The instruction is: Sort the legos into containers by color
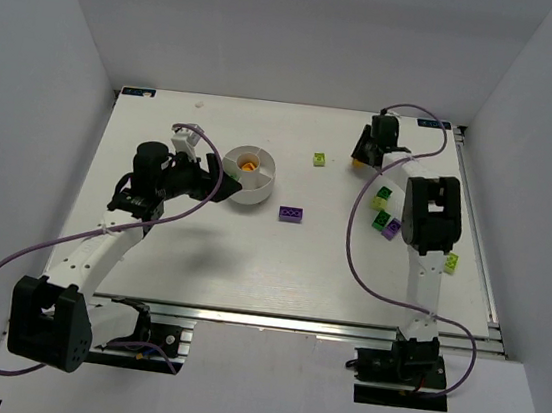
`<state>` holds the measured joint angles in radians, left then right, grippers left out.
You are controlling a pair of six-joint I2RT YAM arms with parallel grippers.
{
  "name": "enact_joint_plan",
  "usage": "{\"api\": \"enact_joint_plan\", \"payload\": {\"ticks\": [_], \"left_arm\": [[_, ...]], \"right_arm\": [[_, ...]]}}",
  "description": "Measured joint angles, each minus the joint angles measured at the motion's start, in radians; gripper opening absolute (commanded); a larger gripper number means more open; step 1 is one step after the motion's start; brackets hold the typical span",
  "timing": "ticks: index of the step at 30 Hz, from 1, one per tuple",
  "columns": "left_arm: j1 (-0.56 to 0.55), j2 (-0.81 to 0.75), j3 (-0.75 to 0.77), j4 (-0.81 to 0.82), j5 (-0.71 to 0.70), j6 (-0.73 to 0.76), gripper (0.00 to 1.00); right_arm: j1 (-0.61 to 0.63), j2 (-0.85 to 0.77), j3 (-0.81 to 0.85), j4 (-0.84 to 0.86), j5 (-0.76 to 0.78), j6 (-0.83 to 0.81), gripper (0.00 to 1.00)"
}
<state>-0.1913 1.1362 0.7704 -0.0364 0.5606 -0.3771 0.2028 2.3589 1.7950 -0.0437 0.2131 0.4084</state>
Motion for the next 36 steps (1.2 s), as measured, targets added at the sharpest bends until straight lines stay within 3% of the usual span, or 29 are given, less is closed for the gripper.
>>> {"api": "enact_joint_plan", "payload": {"ticks": [9, 16, 19, 24, 36], "left_arm": [[-0.010, 0.084, 0.026, 0.077, 0.109, -0.119, 0.91], [-0.072, 0.227, 0.137, 0.081, 0.156, -0.254, 0.89], [-0.116, 0.255, 0.155, 0.086, 0.169, -0.295, 0.89], [-0.175, 0.266, 0.155, 0.119, 0.184, -0.358, 0.88], [-0.273, 0.297, 0.164, 0.169, 0.188, -0.409, 0.88]], "right_arm": [[-0.044, -0.402, -0.478, 0.055, -0.701, -0.512, 0.00], [-0.007, -0.688, -0.574, -0.127, -1.111, -0.961, 0.00], [0.025, -0.781, -0.600, -0.221, -1.198, -1.108, 0.00], [0.098, -0.873, -0.654, -0.304, -1.271, -1.212, 0.00], [0.225, -0.916, -0.708, -0.245, -1.273, -1.140, 0.00]]}}
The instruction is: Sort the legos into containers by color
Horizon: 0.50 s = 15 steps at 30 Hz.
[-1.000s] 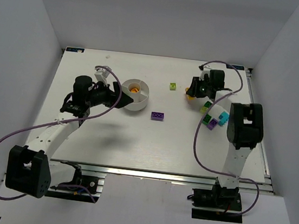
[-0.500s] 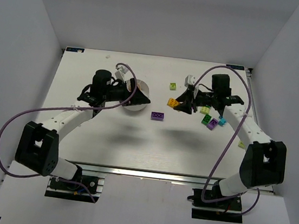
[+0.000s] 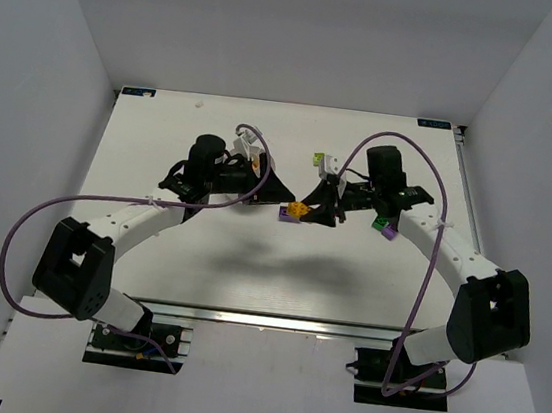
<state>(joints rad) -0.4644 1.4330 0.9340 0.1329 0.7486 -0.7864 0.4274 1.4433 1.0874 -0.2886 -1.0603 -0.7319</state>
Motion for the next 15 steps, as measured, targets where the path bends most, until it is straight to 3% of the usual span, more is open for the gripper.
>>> {"api": "enact_joint_plan", "payload": {"ticks": [4, 9, 15], "left_arm": [[-0.020, 0.011, 0.000, -0.002, 0.000, -0.002, 0.82], [-0.040, 0.019, 0.000, -0.014, -0.001, -0.001, 0.66], [-0.051, 0.033, 0.018, -0.029, -0.006, 0.000, 0.34]], "right_arm": [[0.027, 0.000, 0.001, 0.031, 0.016, 0.034, 0.00], [0.054, 0.000, 0.003, 0.054, 0.042, 0.061, 0.00], [0.074, 0.000, 0.003, 0.062, 0.074, 0.076, 0.00]]}}
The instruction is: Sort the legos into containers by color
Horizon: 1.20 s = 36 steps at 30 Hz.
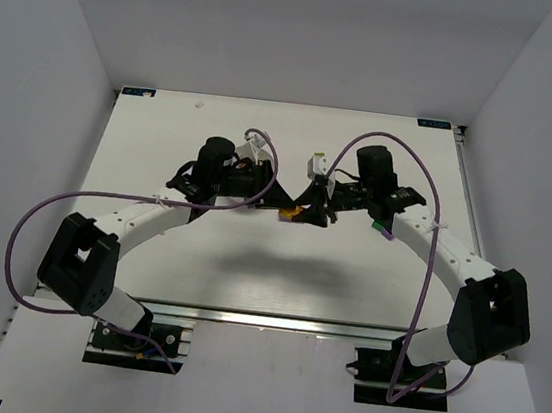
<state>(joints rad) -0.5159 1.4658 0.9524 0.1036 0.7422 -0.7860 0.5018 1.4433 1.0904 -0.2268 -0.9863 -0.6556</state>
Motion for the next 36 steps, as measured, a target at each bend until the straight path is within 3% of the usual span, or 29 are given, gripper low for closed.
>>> {"api": "enact_joint_plan", "payload": {"ticks": [1, 2, 3, 5, 6, 7, 10, 12, 14, 16, 17, 26, 36], "left_arm": [[0.000, 0.005, 0.005, -0.006, -0.002, -0.002, 0.29], [0.000, 0.010, 0.010, -0.007, -0.003, -0.005, 0.19], [-0.001, 0.014, 0.015, -0.010, -0.005, -0.005, 0.14], [-0.001, 0.019, 0.027, -0.021, -0.008, -0.003, 0.02], [-0.002, 0.019, 0.031, -0.030, -0.012, 0.004, 0.00], [-0.005, 0.019, 0.035, -0.040, -0.016, 0.012, 0.00], [-0.009, 0.019, 0.068, -0.122, -0.056, 0.056, 0.00], [-0.008, 0.019, 0.109, -0.200, -0.114, 0.103, 0.00], [-0.005, 0.019, 0.172, -0.306, -0.223, 0.154, 0.00], [0.006, 0.019, 0.263, -0.404, -0.352, 0.211, 0.00], [0.010, 0.019, 0.303, -0.436, -0.404, 0.232, 0.00], [0.033, 0.081, 0.525, -0.638, -0.805, 0.351, 0.00], [0.035, 0.270, 0.603, -0.748, -0.970, 0.404, 0.00]], "right_arm": [[0.003, -0.002, 0.000, 0.002, 0.010, -0.001, 0.00], [0.005, -0.003, 0.000, 0.004, 0.020, 0.000, 0.08], [0.005, -0.005, 0.000, 0.006, 0.027, 0.003, 0.37], [0.007, -0.009, 0.000, 0.009, 0.047, 0.020, 0.63], [0.009, -0.011, -0.001, 0.019, 0.061, 0.033, 0.80], [0.009, -0.014, -0.002, 0.030, 0.076, 0.045, 0.89], [0.009, -0.037, -0.022, 0.075, 0.128, 0.074, 0.89], [0.009, -0.060, -0.043, 0.100, 0.184, 0.101, 0.88], [0.008, -0.081, -0.068, 0.119, 0.248, 0.121, 0.72], [0.004, -0.108, -0.101, 0.132, 0.310, 0.141, 0.39], [0.001, -0.122, -0.116, 0.136, 0.333, 0.150, 0.00], [-0.062, -0.259, -0.224, 0.157, 0.497, 0.256, 0.00], [-0.158, -0.305, -0.240, 0.178, 0.557, 0.324, 0.00]]}}
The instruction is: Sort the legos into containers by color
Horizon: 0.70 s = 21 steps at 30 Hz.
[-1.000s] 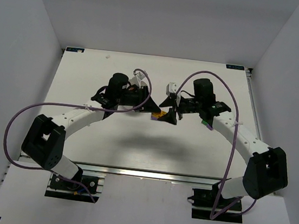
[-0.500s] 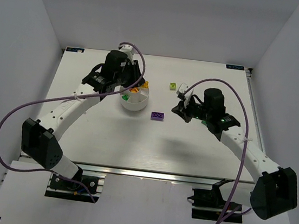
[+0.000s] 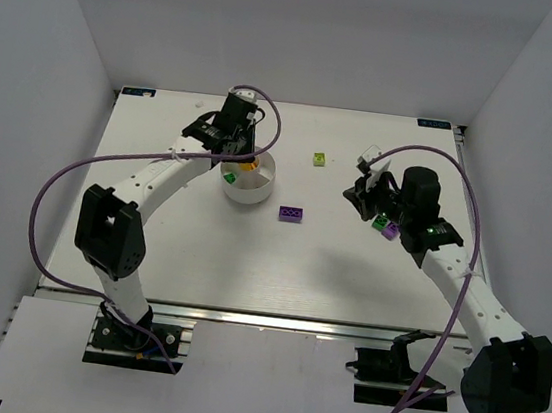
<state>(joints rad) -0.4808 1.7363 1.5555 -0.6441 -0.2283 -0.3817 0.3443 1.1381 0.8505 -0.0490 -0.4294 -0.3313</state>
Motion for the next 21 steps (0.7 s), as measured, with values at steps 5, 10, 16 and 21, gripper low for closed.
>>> {"api": "enact_joint_plan", "payload": {"ticks": [5, 10, 16, 21], "left_arm": [[0.000, 0.020, 0.019, -0.005, -0.023, 0.015, 0.00], [0.000, 0.028, 0.031, -0.008, -0.031, 0.023, 0.00], [0.000, 0.028, 0.031, 0.000, -0.035, 0.026, 0.00], [0.000, 0.028, 0.031, 0.028, -0.034, 0.026, 0.00]], "right_arm": [[-0.032, -0.011, -0.024, 0.006, -0.011, 0.014, 0.00], [-0.057, -0.012, -0.034, 0.013, -0.031, 0.025, 0.00], [-0.076, -0.012, -0.039, 0.024, -0.054, 0.036, 0.00], [-0.089, -0.012, -0.046, 0.026, -0.073, 0.037, 0.00]]}}
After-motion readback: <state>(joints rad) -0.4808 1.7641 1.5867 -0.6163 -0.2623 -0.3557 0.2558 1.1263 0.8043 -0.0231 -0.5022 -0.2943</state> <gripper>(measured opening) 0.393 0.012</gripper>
